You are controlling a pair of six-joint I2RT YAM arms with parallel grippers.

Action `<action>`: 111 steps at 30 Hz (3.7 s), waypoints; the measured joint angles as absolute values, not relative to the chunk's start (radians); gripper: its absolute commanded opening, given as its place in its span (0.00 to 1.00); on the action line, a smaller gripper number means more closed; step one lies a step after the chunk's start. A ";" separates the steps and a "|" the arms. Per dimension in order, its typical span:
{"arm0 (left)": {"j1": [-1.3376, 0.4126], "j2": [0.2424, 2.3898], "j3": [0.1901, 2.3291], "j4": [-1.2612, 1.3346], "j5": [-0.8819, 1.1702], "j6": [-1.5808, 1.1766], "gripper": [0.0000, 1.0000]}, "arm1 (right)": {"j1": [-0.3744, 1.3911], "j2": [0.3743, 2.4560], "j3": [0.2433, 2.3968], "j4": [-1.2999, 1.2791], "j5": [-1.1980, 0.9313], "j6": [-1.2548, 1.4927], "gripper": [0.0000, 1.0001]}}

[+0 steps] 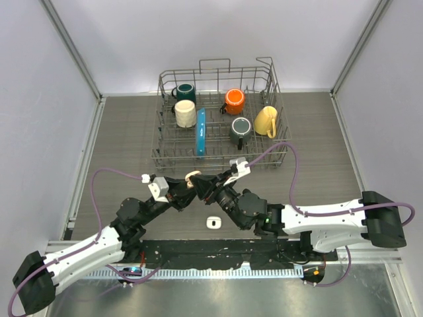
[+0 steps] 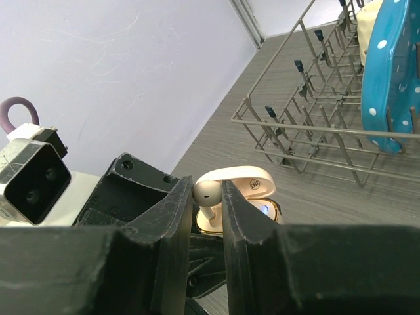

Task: Insert the wireless bluetooth earbuds into the charging case
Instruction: Place the earbud in the charging case.

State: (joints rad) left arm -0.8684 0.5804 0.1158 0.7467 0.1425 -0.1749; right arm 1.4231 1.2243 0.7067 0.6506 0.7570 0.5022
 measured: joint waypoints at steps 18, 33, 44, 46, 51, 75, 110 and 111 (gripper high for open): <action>-0.868 0.580 0.127 0.744 0.147 -0.176 0.00 | 1.427 1.238 0.706 0.650 0.762 0.503 0.01; -0.869 0.550 0.127 0.720 0.125 -0.175 0.00 | 1.440 1.237 0.707 0.622 0.762 0.503 0.01; -0.869 0.538 0.127 0.697 0.124 -0.176 0.00 | 1.440 1.237 0.707 0.608 0.757 0.505 0.31; -0.869 0.538 0.127 0.696 0.124 -0.175 0.00 | 1.440 1.237 0.707 0.608 0.755 0.507 0.42; -0.869 0.538 0.127 0.687 0.114 -0.175 0.00 | 1.445 1.230 0.707 0.603 0.736 0.515 0.59; -0.869 0.499 0.127 0.697 0.105 -0.176 0.00 | 1.446 1.041 0.709 0.564 0.744 0.525 0.85; -0.869 0.593 0.187 0.649 0.238 -0.225 0.00 | 1.032 0.873 0.911 -0.182 0.396 0.703 0.90; -0.869 0.601 0.195 0.645 0.245 -0.224 0.00 | 1.031 0.896 0.934 -0.193 0.383 0.696 0.90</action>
State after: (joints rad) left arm -0.8692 0.6006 0.1951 0.6449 0.2451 -0.2245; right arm 1.0309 0.8963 0.9340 -0.1928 0.3832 0.6964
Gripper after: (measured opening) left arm 0.324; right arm 0.901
